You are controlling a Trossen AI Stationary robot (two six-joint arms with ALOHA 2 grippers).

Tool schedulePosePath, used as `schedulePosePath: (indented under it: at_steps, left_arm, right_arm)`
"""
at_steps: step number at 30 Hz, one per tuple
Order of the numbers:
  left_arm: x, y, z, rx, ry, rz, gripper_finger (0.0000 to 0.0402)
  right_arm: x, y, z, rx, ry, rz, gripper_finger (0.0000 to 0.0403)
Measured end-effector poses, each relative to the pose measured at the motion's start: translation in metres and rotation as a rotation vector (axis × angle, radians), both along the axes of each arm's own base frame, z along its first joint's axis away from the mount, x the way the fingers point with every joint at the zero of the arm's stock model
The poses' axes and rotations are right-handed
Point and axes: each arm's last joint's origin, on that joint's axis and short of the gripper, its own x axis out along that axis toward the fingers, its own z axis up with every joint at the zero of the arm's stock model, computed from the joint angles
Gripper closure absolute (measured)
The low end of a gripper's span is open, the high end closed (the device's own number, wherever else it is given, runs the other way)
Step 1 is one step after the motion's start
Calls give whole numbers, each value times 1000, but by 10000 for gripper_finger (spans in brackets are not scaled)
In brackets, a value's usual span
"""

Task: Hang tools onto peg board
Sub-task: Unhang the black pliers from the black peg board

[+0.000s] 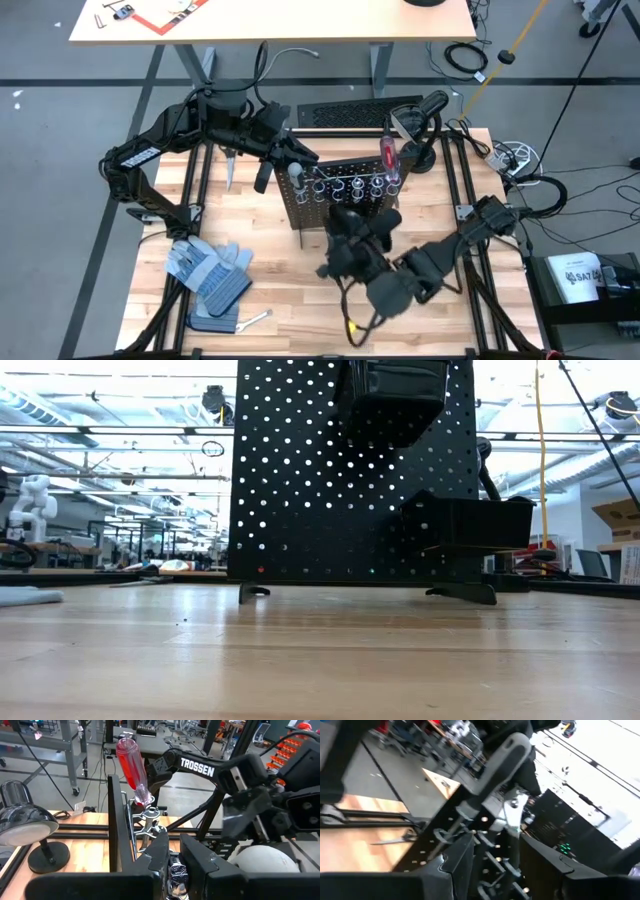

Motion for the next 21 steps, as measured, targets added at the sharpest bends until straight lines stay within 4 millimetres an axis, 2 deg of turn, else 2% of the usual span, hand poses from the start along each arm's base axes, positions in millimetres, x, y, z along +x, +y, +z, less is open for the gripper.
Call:
schedulePosePath:
  at_steps: [9,21]
  left_arm:
    - [0,0,0,-4,1,1,362]
    - [-1,0,0,-24,5,6,362]
  right_arm:
    - [18,-39,7,-41,63,-100,252]
    - [26,-60,7,-58,98,-155,258]
